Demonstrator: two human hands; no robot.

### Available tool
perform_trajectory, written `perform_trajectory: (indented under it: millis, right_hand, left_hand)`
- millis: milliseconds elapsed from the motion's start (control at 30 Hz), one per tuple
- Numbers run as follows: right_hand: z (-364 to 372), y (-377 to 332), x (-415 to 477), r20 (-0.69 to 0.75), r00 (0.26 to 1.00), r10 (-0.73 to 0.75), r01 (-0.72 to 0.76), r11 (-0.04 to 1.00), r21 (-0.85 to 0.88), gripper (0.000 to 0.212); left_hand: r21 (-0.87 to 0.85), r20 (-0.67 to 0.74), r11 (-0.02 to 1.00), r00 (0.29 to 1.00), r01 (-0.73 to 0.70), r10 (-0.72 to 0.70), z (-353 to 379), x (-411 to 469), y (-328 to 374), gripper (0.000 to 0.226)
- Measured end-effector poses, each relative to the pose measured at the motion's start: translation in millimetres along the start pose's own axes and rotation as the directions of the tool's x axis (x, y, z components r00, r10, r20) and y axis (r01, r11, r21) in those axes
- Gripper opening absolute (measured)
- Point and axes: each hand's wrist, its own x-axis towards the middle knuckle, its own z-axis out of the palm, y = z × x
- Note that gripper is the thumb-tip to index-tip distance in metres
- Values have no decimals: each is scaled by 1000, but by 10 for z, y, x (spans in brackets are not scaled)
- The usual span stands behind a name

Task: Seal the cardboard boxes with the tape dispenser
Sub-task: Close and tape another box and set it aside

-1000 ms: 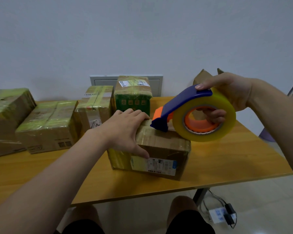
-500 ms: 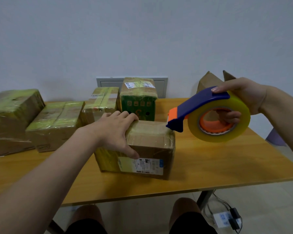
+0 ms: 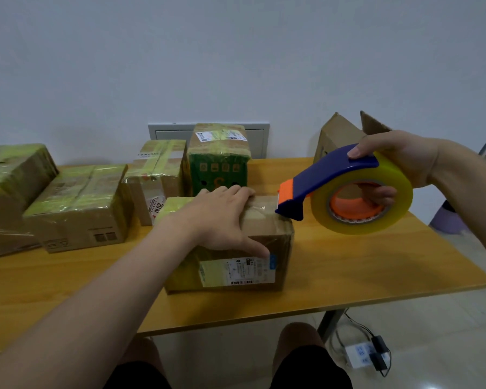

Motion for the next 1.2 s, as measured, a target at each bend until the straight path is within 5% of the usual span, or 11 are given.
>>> perform_trajectory:
  millis: [333, 533, 800, 933, 1067, 1200]
  right_hand:
    - [-103, 219, -93, -14, 999, 38, -38, 998, 52, 62]
    - [-60, 293, -106, 17, 998, 68, -69, 997, 38, 50]
    - [15, 331, -15, -92, 992, 89, -88, 996, 20, 82]
    - [24, 272, -49, -108, 986, 125, -127, 992, -7, 75]
    - [-32, 352, -98, -112, 982, 149, -145, 989, 41, 90]
    - [-91, 458, -143, -79, 987, 140, -134, 988, 82, 78]
  left_hand:
    - [4, -1, 997, 997, -71, 71, 18, -48, -57, 123]
    - [19, 25, 998, 998, -55, 55, -10, -33, -30, 119]
    - [107, 142, 992, 986, 72, -87, -104, 118, 241, 138]
    - [19, 21, 999, 999, -49, 49, -16, 245, 502, 127]
    - [-45, 21, 994, 995, -95, 96, 16, 249, 415, 131]
    - [-48, 17, 994, 995, -99, 100, 35, 248, 403, 127]
